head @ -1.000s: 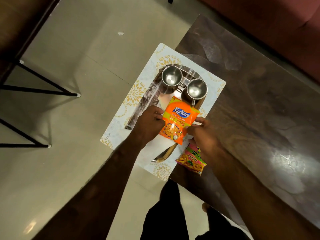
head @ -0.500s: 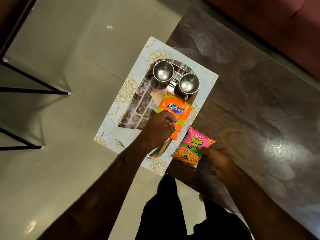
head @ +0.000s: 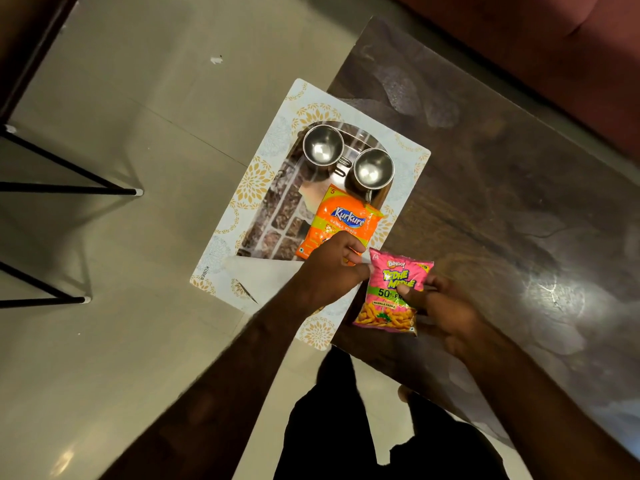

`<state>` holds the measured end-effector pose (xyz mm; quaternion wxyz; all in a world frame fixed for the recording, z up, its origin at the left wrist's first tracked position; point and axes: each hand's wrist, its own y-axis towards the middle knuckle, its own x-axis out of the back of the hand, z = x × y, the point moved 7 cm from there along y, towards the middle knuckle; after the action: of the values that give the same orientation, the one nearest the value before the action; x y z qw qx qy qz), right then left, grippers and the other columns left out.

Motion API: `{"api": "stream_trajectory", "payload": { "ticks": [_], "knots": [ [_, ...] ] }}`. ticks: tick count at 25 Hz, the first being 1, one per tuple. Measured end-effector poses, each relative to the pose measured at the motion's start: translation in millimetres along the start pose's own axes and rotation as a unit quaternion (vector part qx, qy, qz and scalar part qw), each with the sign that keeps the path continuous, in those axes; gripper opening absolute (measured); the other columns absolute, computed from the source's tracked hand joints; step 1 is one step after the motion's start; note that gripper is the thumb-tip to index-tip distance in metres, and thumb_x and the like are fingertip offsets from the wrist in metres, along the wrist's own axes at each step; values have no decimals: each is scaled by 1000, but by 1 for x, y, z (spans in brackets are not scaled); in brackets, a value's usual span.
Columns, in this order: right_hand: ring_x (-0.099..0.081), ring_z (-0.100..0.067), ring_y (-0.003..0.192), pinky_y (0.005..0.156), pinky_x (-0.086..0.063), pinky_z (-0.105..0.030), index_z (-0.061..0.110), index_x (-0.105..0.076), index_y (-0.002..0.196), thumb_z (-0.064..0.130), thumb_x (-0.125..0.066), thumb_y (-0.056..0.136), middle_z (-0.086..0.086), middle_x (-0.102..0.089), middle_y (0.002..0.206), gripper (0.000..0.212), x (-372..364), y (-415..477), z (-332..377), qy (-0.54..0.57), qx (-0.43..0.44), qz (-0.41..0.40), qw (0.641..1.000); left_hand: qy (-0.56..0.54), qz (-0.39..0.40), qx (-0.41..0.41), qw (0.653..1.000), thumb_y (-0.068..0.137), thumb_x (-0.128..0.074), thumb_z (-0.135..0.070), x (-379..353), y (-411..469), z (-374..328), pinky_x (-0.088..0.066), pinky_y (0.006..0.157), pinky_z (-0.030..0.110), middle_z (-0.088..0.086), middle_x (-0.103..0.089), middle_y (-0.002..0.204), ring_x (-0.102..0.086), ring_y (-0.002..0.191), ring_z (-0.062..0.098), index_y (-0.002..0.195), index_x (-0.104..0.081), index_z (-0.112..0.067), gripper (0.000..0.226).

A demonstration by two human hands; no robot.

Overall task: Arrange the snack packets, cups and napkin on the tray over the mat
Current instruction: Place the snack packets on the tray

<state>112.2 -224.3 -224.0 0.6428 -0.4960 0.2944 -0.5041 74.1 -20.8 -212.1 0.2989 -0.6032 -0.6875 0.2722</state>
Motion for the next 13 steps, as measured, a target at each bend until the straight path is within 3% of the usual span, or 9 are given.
{"api": "stream_trajectory", "payload": {
  "ticks": [4,8,10,13],
  "knots": [
    [-78,-21,67,50,-60,-31,10,-69,115,10,-75,88,-8,-81,90,28,-14,-26,27,24,34,58,997,-43,73,17,996,74,-86,-39,-6,-18,-3,-55,96,35,1,-61,122,-60,115,15,129,-52,-22,66],
    [-79,-26,84,66,-64,-39,15,-67,119,19,-79,84,-10,-80,106,37,-48,-32,47,34,51,104,993,-107,26,-8,994,74,-87,-22,25,-25,-9,-60,90,48,11,-62,126,-66,114,26,134,-48,-22,72],
    [-78,-25,92,71,-62,-38,18,-67,118,19,-80,83,-7,-80,109,38,-65,-28,54,39,54,133,989,-165,12,-3,986,79,-83,-13,43,-22,-7,-62,87,48,15,-64,127,-68,114,30,134,-47,-21,66],
    [-78,-19,91,73,-58,-37,26,-68,115,19,-80,84,-2,-80,103,34,-86,-19,57,12,49,144,988,-168,-29,-17,985,84,-78,-7,76,-16,-1,-62,84,47,14,-67,128,-68,113,32,128,-51,-24,54]
  ]
}}
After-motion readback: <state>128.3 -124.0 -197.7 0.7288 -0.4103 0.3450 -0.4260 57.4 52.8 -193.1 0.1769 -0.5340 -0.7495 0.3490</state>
